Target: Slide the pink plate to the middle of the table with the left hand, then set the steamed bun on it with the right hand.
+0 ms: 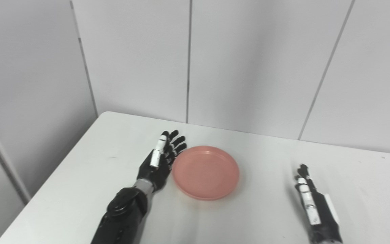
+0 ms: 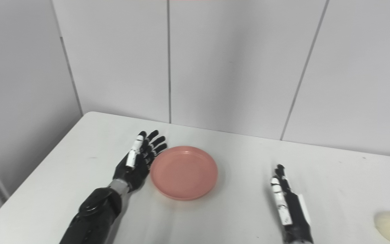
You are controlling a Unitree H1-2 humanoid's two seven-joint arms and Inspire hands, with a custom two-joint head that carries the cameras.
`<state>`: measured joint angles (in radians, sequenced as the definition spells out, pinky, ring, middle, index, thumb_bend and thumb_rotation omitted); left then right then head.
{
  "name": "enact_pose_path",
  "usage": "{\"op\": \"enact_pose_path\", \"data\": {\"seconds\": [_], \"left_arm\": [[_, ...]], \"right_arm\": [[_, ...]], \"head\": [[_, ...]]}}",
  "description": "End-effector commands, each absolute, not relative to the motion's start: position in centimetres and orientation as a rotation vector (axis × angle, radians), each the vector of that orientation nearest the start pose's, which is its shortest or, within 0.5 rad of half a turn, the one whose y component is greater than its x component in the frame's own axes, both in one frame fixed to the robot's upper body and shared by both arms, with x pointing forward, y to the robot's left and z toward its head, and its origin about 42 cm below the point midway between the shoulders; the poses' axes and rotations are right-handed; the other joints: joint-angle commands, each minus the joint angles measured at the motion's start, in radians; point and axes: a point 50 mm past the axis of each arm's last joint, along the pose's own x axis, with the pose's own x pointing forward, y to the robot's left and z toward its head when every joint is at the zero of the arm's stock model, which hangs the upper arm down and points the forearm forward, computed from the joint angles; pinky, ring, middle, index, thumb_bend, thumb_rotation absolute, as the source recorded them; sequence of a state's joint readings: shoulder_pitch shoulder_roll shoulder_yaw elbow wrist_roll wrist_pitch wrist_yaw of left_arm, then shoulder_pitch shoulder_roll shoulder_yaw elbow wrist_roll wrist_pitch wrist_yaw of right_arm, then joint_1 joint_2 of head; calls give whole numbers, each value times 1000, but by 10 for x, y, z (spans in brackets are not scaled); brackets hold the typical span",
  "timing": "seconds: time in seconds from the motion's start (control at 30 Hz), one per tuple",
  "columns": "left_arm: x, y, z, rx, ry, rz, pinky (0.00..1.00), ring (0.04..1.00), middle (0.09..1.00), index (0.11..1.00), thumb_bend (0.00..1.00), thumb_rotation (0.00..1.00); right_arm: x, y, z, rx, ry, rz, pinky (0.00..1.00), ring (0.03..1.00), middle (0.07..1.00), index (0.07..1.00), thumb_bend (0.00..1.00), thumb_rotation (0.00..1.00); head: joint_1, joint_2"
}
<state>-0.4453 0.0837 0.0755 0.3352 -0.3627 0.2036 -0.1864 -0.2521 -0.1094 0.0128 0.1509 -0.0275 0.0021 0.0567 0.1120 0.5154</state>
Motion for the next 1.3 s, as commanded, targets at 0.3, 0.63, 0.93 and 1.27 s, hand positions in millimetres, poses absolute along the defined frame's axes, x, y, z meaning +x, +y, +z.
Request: {"op": "enact_pose_path", "data": {"seconds": [0.3, 0.63, 0.93, 1.27], "left_arm": [[399, 182, 119, -306, 220, -389, 995, 958, 964, 971, 442, 1000], [386, 170, 105, -320, 258, -460, 974, 937, 943, 952, 461, 1000], [384, 173, 103, -311, 265, -455, 975, 942, 944, 951, 473, 1000], [386, 178, 101, -331, 250, -430, 963, 939, 944, 953, 484, 1000]], "right_arm": [[360, -204, 129, -157, -72, 110, 942, 949, 972, 989, 189, 1000], [358, -199, 131, -163, -69, 104, 920, 936, 961, 981, 214, 1000], [359, -199, 133, -168, -75, 96, 926, 942, 961, 980, 231, 1000], [361, -204, 152, -200, -176, 44, 880, 877, 934, 979, 404, 1000]], "head": [[-81, 15], [-110, 23], [-153, 26], [-205, 11]]}}
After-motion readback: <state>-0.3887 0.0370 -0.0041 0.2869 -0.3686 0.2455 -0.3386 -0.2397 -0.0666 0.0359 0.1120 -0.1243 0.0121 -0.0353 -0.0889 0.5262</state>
